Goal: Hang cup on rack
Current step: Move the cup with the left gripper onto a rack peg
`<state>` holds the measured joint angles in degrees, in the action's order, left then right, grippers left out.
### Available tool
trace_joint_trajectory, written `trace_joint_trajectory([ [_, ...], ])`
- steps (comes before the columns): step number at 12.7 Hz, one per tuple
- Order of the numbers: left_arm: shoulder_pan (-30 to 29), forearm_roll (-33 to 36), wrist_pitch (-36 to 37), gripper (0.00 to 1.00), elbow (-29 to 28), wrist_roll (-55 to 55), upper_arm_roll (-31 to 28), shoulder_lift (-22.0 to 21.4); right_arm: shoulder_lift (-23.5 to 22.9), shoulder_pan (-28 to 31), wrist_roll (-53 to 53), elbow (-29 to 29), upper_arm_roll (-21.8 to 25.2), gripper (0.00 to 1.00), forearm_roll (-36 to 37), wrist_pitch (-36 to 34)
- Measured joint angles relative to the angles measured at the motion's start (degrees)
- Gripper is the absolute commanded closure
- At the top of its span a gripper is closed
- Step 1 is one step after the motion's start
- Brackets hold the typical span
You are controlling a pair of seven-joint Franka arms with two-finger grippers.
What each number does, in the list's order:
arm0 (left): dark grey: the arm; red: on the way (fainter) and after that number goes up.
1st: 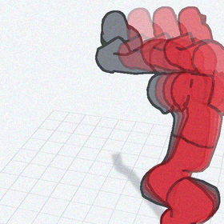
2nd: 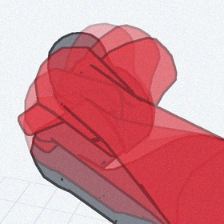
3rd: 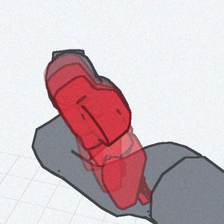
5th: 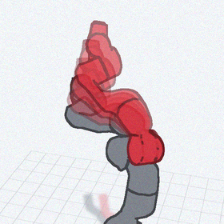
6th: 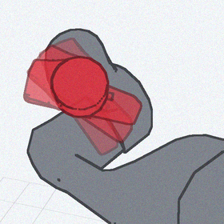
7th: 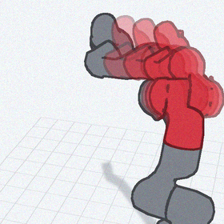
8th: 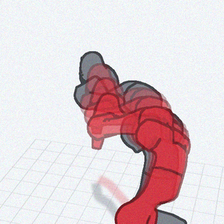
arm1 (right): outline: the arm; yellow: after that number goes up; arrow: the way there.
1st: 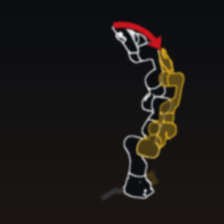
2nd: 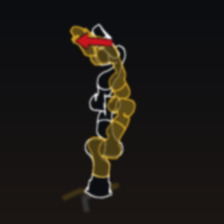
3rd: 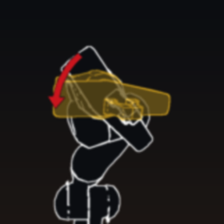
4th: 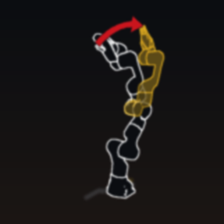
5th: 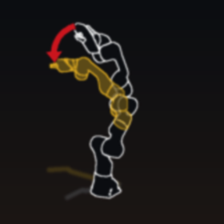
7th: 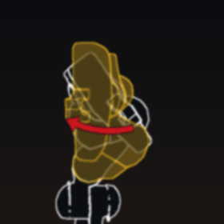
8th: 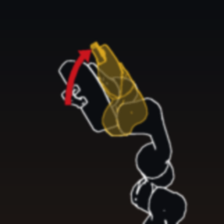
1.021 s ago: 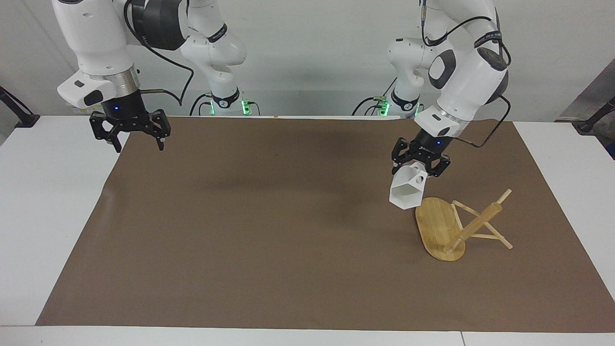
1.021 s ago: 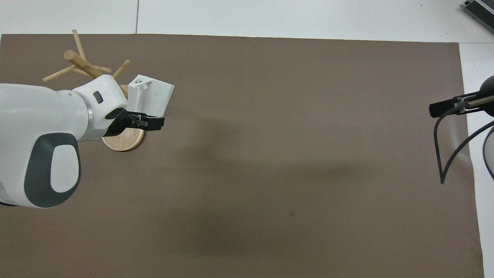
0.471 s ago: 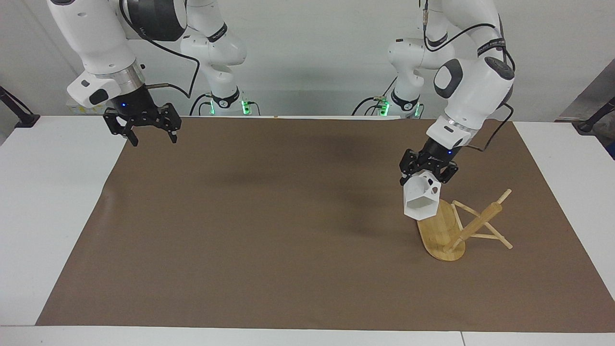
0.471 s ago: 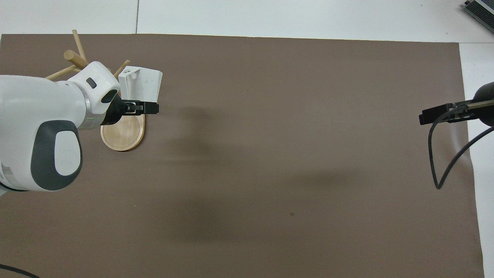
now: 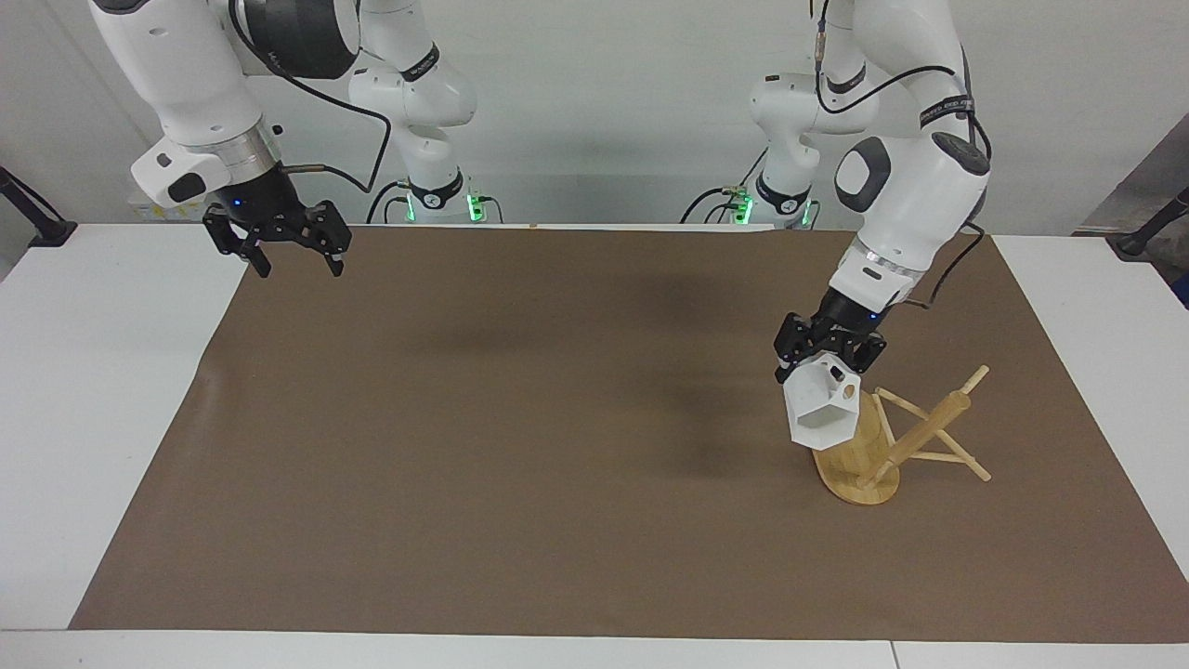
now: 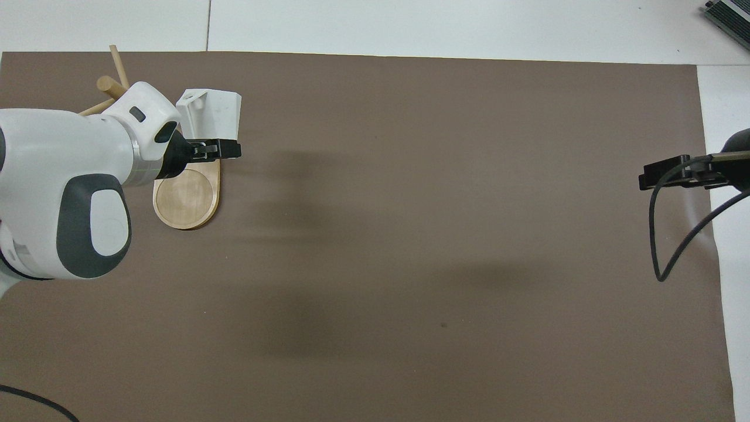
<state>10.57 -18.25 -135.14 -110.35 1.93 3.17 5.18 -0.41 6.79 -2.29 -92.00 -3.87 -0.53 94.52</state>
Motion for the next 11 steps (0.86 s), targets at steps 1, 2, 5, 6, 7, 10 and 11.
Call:
trace_joint_trajectory([
  [1, -0.31, 0.00, 0.00, 1.00, 0.47, 0.48, 0.02, 0.22, 0.00, 0.74, 0.00, -0.07, 0.06, 0.00, 0.00, 0.00],
  [2, -0.53, 0.00, -0.01, 1.00, 0.74, 1.58, 0.02, 0.33, 0.00, 1.44, 0.00, -0.11, 0.10, 0.00, 0.00, 0.01],
  [5, -1.07, 0.00, -0.05, 1.00, 1.03, 3.95, 0.03, 0.45, 0.00, 2.26, 0.00, -0.15, 0.18, 0.00, 0.02, 0.16],
  [6, -1.53, 0.00, -0.05, 1.00, 1.07, 4.07, -0.01, 0.51, 0.01, 2.30, 0.00, -0.16, 0.18, 0.00, 0.03, 0.27],
  [7, -2.16, 0.00, -0.06, 1.00, 1.09, 4.12, 0.00, 0.59, 0.02, 2.40, 0.00, -0.16, 0.18, 0.00, 0.03, 0.31],
  [10, -3.78, 0.00, -0.04, 1.00, 1.09, 4.12, -0.01, 0.83, 0.04, 2.53, 0.00, -0.16, 0.18, 0.00, 0.03, 0.31],
  [11, -4.34, 0.00, -0.01, 1.00, 1.09, 4.12, 0.00, 0.90, 0.04, 2.57, 0.00, -0.15, 0.18, 0.00, 0.03, 0.31],
])
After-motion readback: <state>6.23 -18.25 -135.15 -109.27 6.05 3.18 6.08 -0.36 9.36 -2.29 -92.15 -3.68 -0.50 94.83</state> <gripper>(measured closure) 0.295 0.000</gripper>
